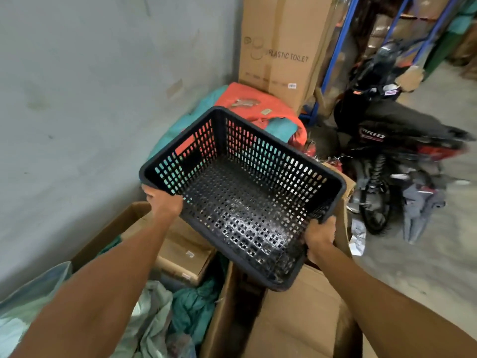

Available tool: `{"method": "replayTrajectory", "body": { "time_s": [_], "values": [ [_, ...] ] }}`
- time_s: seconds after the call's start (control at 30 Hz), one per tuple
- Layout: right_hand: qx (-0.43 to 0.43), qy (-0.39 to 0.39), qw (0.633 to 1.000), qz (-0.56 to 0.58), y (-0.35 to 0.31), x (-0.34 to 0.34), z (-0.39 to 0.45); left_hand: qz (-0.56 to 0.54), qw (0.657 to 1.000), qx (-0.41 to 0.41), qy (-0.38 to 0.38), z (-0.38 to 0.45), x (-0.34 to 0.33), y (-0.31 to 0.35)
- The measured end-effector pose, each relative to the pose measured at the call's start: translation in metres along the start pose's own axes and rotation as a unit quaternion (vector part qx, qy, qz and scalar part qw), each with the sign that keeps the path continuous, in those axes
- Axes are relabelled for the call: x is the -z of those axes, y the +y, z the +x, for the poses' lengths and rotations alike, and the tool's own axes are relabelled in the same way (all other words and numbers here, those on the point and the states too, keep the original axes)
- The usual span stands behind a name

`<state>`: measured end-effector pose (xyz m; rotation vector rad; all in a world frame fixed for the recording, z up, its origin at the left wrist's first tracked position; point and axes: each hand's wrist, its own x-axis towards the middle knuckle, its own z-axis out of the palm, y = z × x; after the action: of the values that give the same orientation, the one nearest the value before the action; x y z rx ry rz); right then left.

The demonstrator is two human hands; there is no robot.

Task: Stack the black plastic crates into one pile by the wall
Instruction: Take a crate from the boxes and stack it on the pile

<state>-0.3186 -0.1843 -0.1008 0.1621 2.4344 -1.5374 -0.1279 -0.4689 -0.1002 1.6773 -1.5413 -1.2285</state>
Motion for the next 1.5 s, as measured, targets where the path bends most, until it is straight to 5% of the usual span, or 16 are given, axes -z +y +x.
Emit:
{"method": "replayTrajectory", "body": {
  "time_s": [0.17,0.4,0.6,0.73,1.03,1.5],
  "values": [
    [0.001,0.004,0.999,0.032,-0.004,0.008,-0.004,0.172,0.984,-0.014,0.04,0.015,0.021,0.008],
    [0.076,-0.014,0.997,0.03,0.004,0.01,-0.007,0.378,0.92,-0.103,0.002,0.05,0.047,0.025],
    [0.097,-0.077,0.991,0.044,0.017,0.002,-0.009,0.214,0.966,-0.143,0.01,0.05,0.06,0.046],
    [0.102,-0.109,0.988,0.027,0.023,0.006,-0.008,0.178,0.979,-0.099,0.005,0.048,0.078,0.032],
    [0.046,-0.081,0.995,0.044,0.026,0.021,-0.003,0.011,0.979,-0.05,-0.199,0.023,0.126,0.024],
    [0.149,-0.165,0.975,-0.02,0.018,0.059,-0.04,0.006,0.997,-0.052,0.049,-0.122,0.193,-0.044]
  ]
}}
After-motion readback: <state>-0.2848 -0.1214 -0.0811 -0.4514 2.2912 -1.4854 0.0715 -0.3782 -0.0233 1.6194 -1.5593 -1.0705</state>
